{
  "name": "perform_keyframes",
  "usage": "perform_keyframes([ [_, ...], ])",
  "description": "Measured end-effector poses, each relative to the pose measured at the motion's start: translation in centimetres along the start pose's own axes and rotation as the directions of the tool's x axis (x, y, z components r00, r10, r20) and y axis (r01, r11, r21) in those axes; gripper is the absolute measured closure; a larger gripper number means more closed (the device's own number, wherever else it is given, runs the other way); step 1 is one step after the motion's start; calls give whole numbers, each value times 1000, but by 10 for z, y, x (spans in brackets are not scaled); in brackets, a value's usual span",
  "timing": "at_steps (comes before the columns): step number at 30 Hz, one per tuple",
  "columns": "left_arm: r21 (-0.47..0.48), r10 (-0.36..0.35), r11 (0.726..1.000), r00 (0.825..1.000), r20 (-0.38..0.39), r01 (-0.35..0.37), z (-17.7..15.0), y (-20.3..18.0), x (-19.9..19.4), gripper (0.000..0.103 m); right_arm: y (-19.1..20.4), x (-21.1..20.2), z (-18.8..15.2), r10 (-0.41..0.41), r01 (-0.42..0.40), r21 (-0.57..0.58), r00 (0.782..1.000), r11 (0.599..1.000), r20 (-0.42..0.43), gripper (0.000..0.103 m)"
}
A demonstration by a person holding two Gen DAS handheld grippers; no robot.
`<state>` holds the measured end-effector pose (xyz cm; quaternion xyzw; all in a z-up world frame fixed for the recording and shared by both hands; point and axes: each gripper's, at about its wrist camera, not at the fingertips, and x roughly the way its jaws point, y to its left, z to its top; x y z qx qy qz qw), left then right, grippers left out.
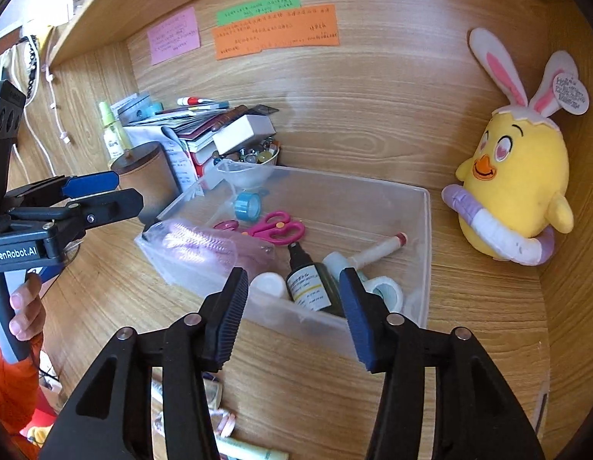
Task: Organize objects
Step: 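Carry the pink jar and lipstick tube over the clear box and release both, then grasp the white toothpaste tube with the left tool while the right tool grasps the soap bar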
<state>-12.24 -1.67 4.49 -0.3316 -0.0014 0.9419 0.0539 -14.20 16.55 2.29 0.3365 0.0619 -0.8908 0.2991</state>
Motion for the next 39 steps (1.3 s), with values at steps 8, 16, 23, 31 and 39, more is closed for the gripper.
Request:
perform_keyframes([
  [8,58,-9,998,997,-71,13,-39,-14,-8,23,9,-14,-35,-8,6,-35,999,999,-51,53],
  [16,67,-30,997,976,-217,46,-94,-22,8,24,28,-2,-62,61,-66,-34,991,997,-120,53],
  [23,91,-94,988,961,-260,122,-121,-30,4,30,43,9,-68,111,-117,-26,981,993,-159,53],
  [31,93,-123,983,946,-300,158,-132,-34,17,38,60,31,-74,143,-155,-27,960,988,-242,53],
  [39,114,-111,983,959,-262,145,-135,-35,14,66,65,46,-76,108,-122,-37,958,992,-265,57],
])
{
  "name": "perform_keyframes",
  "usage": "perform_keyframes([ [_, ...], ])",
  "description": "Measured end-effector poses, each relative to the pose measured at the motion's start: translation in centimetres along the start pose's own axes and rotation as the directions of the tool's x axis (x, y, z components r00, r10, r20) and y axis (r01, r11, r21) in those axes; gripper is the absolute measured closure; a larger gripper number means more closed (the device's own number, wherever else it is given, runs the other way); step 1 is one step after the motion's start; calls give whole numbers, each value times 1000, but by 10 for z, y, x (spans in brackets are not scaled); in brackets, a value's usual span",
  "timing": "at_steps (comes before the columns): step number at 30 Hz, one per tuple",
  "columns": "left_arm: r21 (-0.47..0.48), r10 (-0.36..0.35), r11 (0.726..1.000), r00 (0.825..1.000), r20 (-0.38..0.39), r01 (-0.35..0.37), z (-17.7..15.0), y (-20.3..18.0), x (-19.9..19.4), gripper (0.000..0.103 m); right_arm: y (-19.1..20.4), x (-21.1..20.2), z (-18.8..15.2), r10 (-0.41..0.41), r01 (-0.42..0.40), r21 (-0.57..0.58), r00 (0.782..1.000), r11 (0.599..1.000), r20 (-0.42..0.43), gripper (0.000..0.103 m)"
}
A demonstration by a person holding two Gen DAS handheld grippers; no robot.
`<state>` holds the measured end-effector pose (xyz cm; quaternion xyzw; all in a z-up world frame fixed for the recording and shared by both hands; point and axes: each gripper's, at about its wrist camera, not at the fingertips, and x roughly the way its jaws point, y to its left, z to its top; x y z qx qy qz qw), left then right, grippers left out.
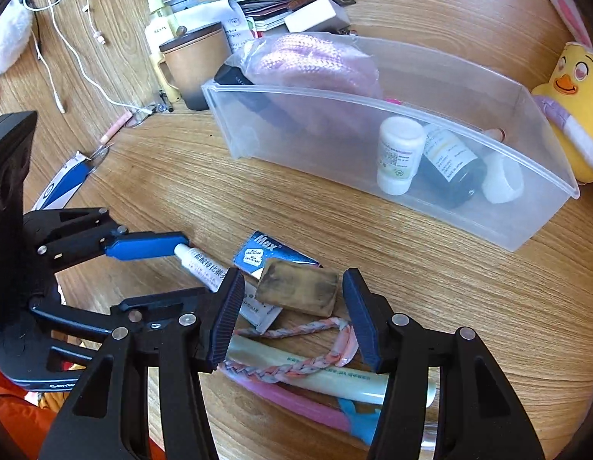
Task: Organize objects
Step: 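Grasp the white toothpaste tube with the left tool while the right tool grasps the soap bar, then lower the toothpaste tube and soap bar into the clear box and release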
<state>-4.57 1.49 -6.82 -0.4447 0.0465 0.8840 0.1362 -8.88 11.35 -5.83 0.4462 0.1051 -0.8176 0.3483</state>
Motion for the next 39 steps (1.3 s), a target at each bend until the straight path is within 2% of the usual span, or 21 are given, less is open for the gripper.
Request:
perform_keyframes([
  [1,-1,-1,1000,1000,1,1,-1,1,-1,70,-1,0,1,-6,6,1,1000,1000,2,63],
  [2,-5,-5,1000,1000,1,5,-2,2,-2,72,-1,1,1,-9,9,2,1000,1000,0,64],
  [7,-10,-45,999,999,-8,45,-5,5,-6,74,-6,-7,2,-33,33,20,999,999,25,64],
  [10,8,-30,1000,1000,-1,30,-5,5,-11,74,-14,-17,2,-37,35,48,998,998,49,64],
  [12,18,-37,999,999,9,37,-1,5,-14,74,-18,-22,2,-40,36,62,997,997,60,64],
  [16,75,-39,996,999,7,38,8,-3,-8,65,-29,-31,1,-38,31,95,996,995,77,64],
  [21,105,-33,994,998,-47,38,17,-11,14,66,-38,-41,-4,-38,27,119,995,992,94,64],
  [27,38,-17,999,998,-67,20,22,-3,14,87,-47,-46,-8,-37,21,137,993,990,111,64],
  [33,66,-13,998,995,-97,20,27,-12,17,88,-52,-42,-10,-9,-9,154,994,988,113,64],
  [39,75,13,997,996,-91,-7,41,-14,28,87,-55,-44,-13,2,-21,150,991,988,131,64],
])
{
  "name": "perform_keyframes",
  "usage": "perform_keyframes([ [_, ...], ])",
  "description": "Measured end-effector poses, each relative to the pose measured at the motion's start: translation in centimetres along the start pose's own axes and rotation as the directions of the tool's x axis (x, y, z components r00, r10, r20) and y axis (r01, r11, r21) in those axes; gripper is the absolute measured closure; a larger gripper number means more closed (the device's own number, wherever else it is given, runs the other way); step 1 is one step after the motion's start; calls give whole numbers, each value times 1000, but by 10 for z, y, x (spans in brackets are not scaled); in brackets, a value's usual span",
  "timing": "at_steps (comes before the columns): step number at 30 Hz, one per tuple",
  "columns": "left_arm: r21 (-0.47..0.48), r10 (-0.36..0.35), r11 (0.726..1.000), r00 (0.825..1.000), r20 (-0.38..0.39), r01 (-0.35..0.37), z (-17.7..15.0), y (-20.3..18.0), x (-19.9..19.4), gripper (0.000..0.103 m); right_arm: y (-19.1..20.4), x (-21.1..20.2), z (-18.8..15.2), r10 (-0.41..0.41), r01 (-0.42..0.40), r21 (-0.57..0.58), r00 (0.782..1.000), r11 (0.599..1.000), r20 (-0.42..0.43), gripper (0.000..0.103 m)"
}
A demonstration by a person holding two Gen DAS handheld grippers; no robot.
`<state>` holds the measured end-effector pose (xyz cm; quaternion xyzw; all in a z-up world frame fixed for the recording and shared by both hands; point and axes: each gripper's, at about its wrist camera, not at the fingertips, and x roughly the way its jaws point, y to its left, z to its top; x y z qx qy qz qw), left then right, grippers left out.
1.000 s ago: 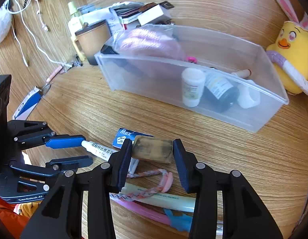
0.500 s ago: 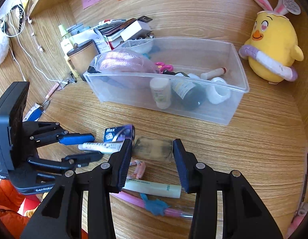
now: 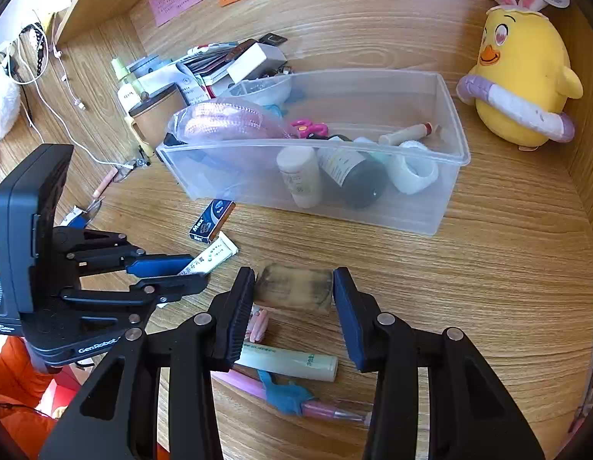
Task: Organize objects
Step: 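Lower the toothpaste tube and soap bar into the clear box and release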
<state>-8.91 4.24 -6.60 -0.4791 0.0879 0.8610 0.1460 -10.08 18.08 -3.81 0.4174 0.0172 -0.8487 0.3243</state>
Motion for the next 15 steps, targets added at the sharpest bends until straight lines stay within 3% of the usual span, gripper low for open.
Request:
perform_keyframes([
  [6,-15,17,1000,999,38,-17,6,0,-8,87,-7,-10,7,8,-8,15,999,1000,45,64],
  [15,-44,16,999,979,203,-7,25,9,-60,87,-12,-27,32,-13,12,11,991,1000,130,64],
])
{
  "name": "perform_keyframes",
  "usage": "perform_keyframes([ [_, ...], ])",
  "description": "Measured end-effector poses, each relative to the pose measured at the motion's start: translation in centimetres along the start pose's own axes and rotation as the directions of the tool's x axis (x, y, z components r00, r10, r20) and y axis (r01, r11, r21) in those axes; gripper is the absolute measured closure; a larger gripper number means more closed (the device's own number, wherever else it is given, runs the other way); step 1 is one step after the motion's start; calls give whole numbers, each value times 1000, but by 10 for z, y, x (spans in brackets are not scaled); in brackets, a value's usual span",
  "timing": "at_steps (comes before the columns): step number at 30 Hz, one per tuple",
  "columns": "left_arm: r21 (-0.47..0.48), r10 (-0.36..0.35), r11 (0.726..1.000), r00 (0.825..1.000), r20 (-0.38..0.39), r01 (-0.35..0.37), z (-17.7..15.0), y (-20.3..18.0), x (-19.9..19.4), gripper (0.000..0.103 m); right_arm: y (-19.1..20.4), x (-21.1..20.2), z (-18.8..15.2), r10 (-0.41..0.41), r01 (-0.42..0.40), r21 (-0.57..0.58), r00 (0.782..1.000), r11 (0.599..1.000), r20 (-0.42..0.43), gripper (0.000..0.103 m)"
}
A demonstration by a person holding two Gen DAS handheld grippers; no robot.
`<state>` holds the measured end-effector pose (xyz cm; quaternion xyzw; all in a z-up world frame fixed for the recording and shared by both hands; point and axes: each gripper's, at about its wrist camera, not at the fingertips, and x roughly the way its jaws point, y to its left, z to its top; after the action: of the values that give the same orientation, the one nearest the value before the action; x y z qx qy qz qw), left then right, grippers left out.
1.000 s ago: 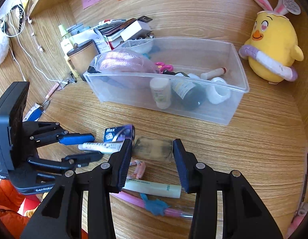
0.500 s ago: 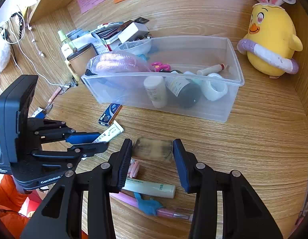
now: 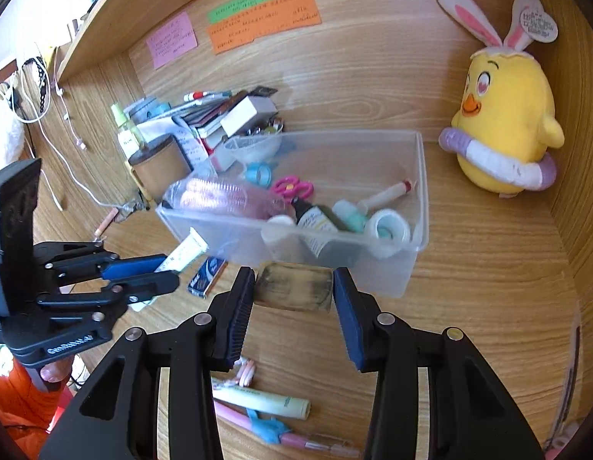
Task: Organize objects
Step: 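Lower the toothpaste tube and soap bar into the clear box and release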
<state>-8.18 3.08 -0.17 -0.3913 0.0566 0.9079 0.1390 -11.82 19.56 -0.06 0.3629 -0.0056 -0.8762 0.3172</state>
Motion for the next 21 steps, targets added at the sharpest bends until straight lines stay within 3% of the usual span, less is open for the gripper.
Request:
perform_keyframes([
  [11,-68,26,998,992,123,-18,48,20,-21,87,-4,-2,36,-36,37,-7,996,999,79,64],
  [21,-177,22,984,1000,21,-18,75,62,20,87,-16,36,50,-78,77,18,997,997,15,64],
])
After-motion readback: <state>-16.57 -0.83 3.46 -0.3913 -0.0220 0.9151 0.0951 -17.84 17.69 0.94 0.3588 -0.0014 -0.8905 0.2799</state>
